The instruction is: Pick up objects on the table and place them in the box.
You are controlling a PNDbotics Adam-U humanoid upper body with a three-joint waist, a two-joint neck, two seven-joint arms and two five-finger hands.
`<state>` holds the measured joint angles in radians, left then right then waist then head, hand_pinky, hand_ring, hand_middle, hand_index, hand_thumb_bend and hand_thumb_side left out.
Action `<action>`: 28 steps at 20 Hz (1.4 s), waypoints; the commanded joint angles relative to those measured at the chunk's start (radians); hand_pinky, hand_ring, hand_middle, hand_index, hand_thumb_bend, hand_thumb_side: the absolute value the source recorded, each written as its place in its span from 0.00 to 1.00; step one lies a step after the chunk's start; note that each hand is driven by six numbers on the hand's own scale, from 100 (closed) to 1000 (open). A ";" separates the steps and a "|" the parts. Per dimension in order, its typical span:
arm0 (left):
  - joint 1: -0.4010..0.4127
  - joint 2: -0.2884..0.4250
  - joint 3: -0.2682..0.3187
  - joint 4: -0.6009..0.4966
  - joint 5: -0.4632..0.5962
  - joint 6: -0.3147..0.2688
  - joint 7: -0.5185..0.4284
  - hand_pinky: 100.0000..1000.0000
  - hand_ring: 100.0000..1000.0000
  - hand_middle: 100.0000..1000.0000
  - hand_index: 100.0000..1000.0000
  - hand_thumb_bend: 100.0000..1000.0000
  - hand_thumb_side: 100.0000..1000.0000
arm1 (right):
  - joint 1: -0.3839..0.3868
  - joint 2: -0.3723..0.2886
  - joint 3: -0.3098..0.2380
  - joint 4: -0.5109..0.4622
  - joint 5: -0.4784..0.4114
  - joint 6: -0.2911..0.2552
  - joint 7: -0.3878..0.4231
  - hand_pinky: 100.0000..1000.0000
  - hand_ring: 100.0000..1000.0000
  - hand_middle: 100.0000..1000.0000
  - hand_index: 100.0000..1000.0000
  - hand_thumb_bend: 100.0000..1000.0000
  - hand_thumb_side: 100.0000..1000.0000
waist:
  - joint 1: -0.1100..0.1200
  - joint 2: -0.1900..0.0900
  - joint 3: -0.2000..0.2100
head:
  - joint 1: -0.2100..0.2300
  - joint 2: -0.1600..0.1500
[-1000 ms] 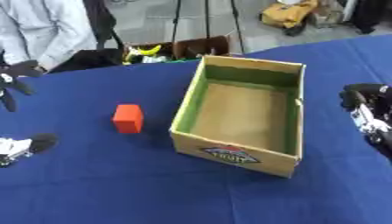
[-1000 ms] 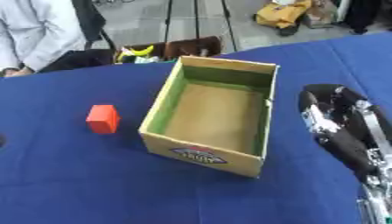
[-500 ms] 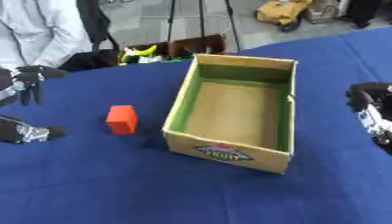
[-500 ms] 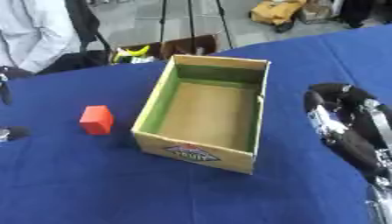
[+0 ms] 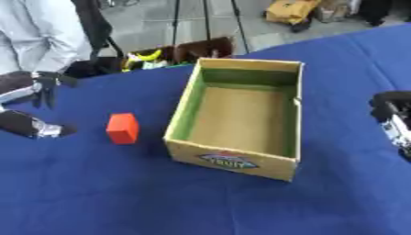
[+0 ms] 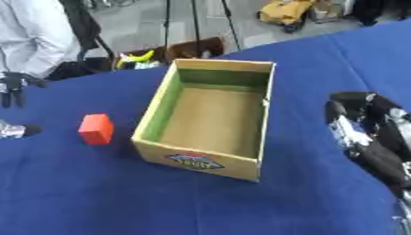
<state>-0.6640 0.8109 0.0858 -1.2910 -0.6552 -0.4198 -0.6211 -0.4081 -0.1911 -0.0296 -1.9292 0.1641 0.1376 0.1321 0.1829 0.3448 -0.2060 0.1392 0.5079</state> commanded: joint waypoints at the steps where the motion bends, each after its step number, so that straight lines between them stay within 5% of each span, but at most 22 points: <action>1: -0.044 0.033 -0.014 0.056 -0.032 -0.017 -0.021 0.33 0.40 0.89 1.00 0.60 0.57 | -0.013 -0.021 0.005 -0.006 -0.002 -0.003 0.007 0.84 0.79 0.47 0.68 0.13 0.41 | -0.001 -0.017 -0.005 | 0.013 -0.012; 6: -0.098 0.015 -0.031 0.140 -0.069 -0.057 -0.034 0.33 0.45 0.88 1.00 0.71 0.49 | -0.022 -0.030 0.010 -0.004 -0.002 -0.006 0.016 0.84 0.79 0.47 0.68 0.14 0.41 | 0.014 -0.006 -0.028 | 0.028 -0.022; 16: -0.178 -0.046 -0.064 0.260 -0.161 -0.122 -0.073 0.35 0.46 0.88 1.00 0.76 0.40 | -0.036 -0.039 0.014 0.001 -0.003 -0.011 0.026 0.84 0.79 0.47 0.68 0.14 0.40 | 0.027 0.012 -0.061 | 0.066 -0.032; 28: -0.200 -0.078 -0.045 0.339 -0.153 -0.107 -0.072 0.29 0.42 0.81 0.97 0.78 0.38 | -0.052 -0.044 0.019 -0.001 -0.007 -0.013 0.033 0.84 0.79 0.47 0.68 0.14 0.40 | 0.042 0.033 -0.091 | 0.076 -0.045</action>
<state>-0.8455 0.7065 0.0262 -0.9531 -0.8129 -0.4710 -0.6346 -0.4471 -0.2178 -0.0117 -1.9177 0.1622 0.1273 0.1619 0.2321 0.3970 -0.2978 0.2100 0.4735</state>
